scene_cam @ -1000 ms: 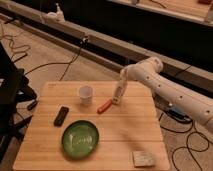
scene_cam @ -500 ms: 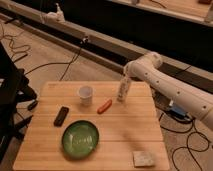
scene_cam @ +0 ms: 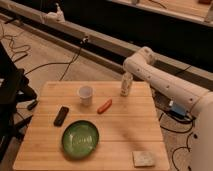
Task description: Stand the bottle upright
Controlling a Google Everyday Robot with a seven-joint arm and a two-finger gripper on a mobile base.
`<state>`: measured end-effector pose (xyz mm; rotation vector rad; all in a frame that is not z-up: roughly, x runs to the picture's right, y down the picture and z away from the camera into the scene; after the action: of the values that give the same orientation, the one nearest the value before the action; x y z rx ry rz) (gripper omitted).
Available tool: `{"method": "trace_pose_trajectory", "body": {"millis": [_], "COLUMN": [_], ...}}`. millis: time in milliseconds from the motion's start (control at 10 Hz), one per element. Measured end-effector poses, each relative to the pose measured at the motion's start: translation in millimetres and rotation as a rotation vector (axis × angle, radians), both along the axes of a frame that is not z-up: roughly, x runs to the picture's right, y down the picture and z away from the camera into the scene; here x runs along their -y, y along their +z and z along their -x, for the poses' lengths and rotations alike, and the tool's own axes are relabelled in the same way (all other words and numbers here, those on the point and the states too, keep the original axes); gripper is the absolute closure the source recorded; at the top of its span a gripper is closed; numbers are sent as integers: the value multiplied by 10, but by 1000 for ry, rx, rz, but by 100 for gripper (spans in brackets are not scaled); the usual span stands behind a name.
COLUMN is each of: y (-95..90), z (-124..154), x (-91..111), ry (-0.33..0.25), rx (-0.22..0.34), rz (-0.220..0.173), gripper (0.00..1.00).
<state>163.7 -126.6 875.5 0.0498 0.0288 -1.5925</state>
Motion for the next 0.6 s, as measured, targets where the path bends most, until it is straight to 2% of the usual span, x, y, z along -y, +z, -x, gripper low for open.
{"method": "trace_pose_trajectory", "body": {"millis": [100,200,300,500,600], "y": [54,105,134,181,186], "z": [0,5,6,6,7], "x": [-11,-28,-35,-40,-47], "ry": [0,5,10,24,27], "rx": [-8,-10,-11,-8,-6], "rz": [2,5,6,8,10], "gripper": [99,95,87,64,59]}}
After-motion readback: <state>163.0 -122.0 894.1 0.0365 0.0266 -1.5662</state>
